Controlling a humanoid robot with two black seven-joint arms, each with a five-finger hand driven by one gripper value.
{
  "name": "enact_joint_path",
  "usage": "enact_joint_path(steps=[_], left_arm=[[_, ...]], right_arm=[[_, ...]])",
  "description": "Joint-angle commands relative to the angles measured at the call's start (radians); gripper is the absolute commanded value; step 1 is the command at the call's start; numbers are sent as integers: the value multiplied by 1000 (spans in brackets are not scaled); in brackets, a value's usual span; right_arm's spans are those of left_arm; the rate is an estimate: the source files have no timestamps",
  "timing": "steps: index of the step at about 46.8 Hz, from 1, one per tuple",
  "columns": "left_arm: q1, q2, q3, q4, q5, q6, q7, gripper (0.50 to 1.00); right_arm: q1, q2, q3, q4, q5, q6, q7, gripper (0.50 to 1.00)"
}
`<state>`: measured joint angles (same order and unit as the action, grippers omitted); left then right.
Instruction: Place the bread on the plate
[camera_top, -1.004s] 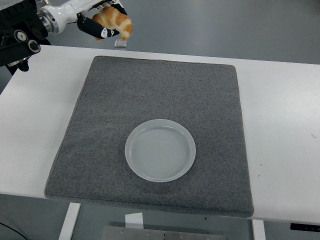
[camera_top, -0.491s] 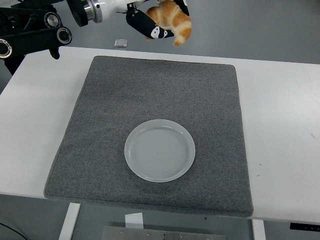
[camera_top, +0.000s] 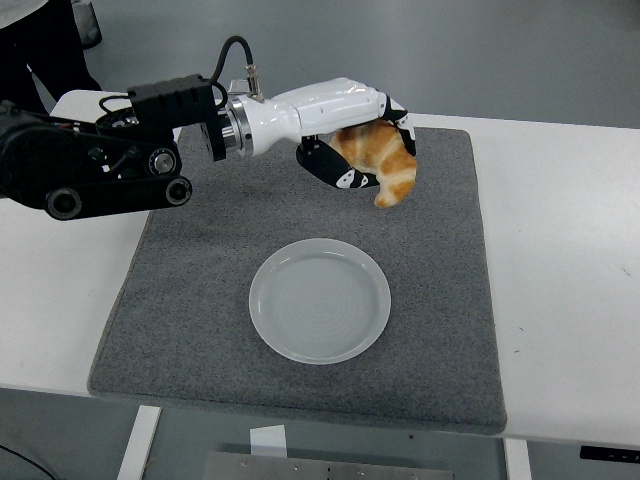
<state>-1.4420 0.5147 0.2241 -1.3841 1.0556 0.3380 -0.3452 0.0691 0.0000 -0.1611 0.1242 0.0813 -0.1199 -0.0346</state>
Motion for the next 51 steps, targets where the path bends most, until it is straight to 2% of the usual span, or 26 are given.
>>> enact_joint_path(steps=[1, 8, 23, 36, 51], left_arm=[[51, -16, 0, 0, 24, 18, 0, 500], [146, -39, 0, 0, 69, 64, -1, 500], [307, -50, 0, 28, 167, 108, -8, 500], [368, -71, 0, 60, 179, 156, -18, 500], [403, -70, -5, 62, 178, 165, -21, 500]], right_arm=[[0, 0, 0, 0, 0, -1, -1, 952], [0, 0, 2, 0, 0, 0, -1, 952], [0, 0, 0, 0, 0, 0, 1, 952], [0, 0, 0, 0, 0, 0, 1, 952], [0, 0, 2, 0, 0, 0, 1, 952]])
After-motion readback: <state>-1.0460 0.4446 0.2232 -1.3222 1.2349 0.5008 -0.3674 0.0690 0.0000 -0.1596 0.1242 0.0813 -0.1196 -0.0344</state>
